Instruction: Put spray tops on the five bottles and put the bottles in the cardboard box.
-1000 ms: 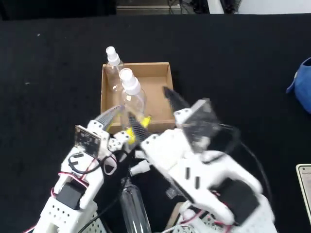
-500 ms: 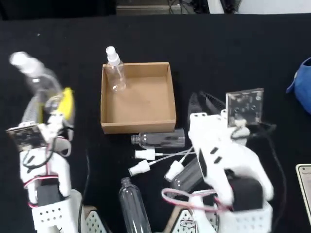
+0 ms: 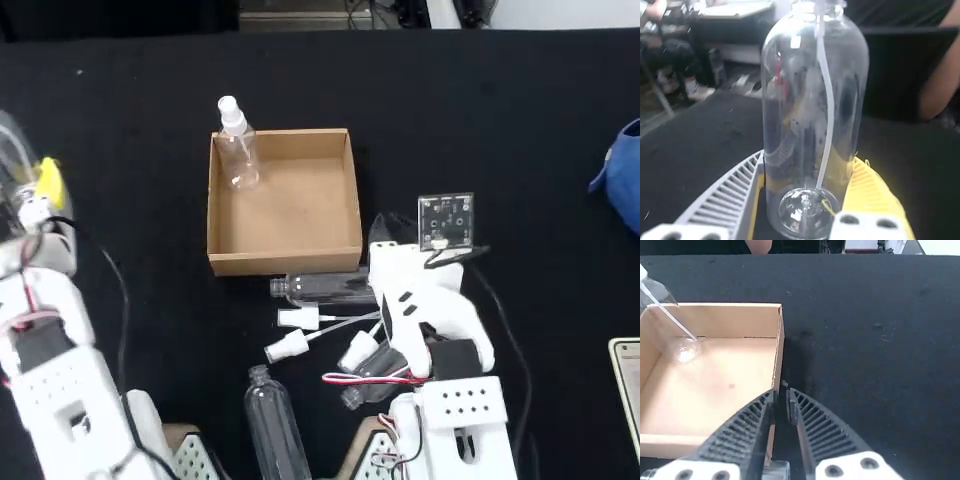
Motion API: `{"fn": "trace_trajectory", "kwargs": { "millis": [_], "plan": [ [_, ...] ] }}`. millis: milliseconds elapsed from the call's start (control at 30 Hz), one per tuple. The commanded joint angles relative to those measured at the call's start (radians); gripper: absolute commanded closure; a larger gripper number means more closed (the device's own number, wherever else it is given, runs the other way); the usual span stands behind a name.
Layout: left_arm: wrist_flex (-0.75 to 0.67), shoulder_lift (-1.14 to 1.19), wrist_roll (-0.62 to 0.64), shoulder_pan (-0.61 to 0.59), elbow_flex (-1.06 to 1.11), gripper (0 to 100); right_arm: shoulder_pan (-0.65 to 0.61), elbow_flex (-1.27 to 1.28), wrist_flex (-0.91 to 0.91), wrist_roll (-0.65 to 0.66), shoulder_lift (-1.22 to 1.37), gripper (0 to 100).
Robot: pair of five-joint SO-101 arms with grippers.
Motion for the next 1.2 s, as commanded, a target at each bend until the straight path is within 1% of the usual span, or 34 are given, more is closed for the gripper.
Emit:
{"fn": "trace_trajectory", "kwargs": {
  "millis": [0, 67, 133, 267, 433, 633, 767, 1167],
  "plan": [
    [-0.285, 0.164, -0.009, -0.087, -0.002, 97, 0.025, 0.004, -0.049, 0.008, -0.030, 98.7],
    [-0.407, 0.239, -0.009, -0.114, 0.041, 97, 0.025, 0.005, -0.049, 0.008, -0.030, 98.7],
    [-0.499, 0.313, -0.009, -0.136, 0.064, 97, 0.025, 0.005, -0.049, 0.008, -0.030, 98.7],
    [-0.617, 0.462, -0.009, -0.182, 0.064, 97, 0.025, 0.007, -0.044, 0.008, -0.028, 98.7],
    [-0.809, 0.621, -0.009, -0.242, 0.074, 97, 0.025, 0.016, -0.048, 0.008, -0.028, 98.7],
    [-0.964, 0.809, -0.009, -0.305, 0.068, 97, 0.025, 0.018, -0.049, 0.008, -0.028, 98.7],
    [-1.079, 0.924, -0.009, -0.311, 0.067, 97, 0.025, 0.019, -0.049, 0.008, -0.028, 98.7],
    [-1.524, 1.298, -0.009, -0.329, 0.065, 97, 0.025, 0.019, -0.049, 0.008, -0.028, 98.7]
  ]
}}
